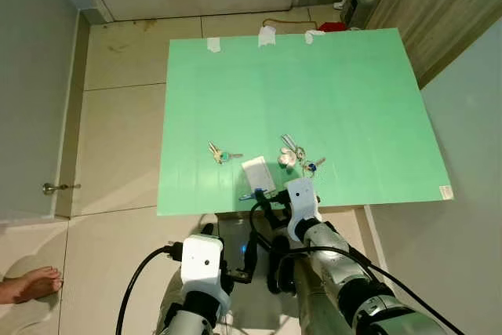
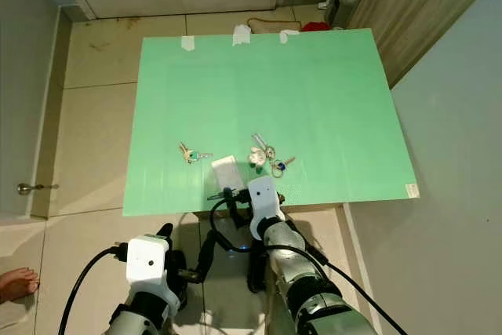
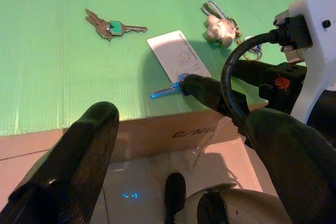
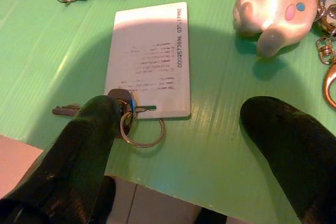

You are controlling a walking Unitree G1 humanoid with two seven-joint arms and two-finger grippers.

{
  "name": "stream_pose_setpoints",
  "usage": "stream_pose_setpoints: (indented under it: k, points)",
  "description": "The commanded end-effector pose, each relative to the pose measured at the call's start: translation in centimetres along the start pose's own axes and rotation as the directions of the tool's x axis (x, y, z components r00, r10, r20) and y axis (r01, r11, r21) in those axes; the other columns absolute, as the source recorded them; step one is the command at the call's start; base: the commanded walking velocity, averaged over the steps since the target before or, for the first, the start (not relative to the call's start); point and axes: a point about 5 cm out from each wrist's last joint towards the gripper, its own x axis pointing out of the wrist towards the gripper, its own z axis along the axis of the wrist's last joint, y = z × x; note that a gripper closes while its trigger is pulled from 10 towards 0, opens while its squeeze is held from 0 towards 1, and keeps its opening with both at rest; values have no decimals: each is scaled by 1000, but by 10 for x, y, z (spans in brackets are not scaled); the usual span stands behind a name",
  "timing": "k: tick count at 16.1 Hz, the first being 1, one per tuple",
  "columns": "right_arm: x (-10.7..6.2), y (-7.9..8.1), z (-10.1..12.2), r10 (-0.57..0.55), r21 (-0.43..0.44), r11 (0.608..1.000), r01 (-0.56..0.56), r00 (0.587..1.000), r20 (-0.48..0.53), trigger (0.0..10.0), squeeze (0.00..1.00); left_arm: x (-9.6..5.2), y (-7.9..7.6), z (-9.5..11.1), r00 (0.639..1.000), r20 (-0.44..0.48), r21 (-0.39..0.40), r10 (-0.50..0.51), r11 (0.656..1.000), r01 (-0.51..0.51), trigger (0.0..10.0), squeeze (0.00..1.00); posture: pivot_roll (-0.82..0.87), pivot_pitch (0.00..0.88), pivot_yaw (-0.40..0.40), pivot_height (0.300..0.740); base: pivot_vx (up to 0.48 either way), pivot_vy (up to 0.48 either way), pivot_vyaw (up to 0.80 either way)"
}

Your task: Hang keys on a hook

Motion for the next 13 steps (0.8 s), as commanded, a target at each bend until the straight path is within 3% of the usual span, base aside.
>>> stream_pose_setpoints:
  k: [1, 13]
  points:
    - [-6, 9, -11, 24, 15, 1000, -24, 999, -23, 10000, 0, -4, -1, -8, 1000, -30, 3, 5, 1000, -5, 10000, 0, 159, 403, -22, 740, 0, 0, 0]
    - [-17, 21, -13, 94, 6, 996, -95, 994, 57, 10000, 0, -2, 4, -4, 1000, 7, 31, 30, 999, -30, 10000, 0, 152, 397, -33, 740, 0, 0, 0]
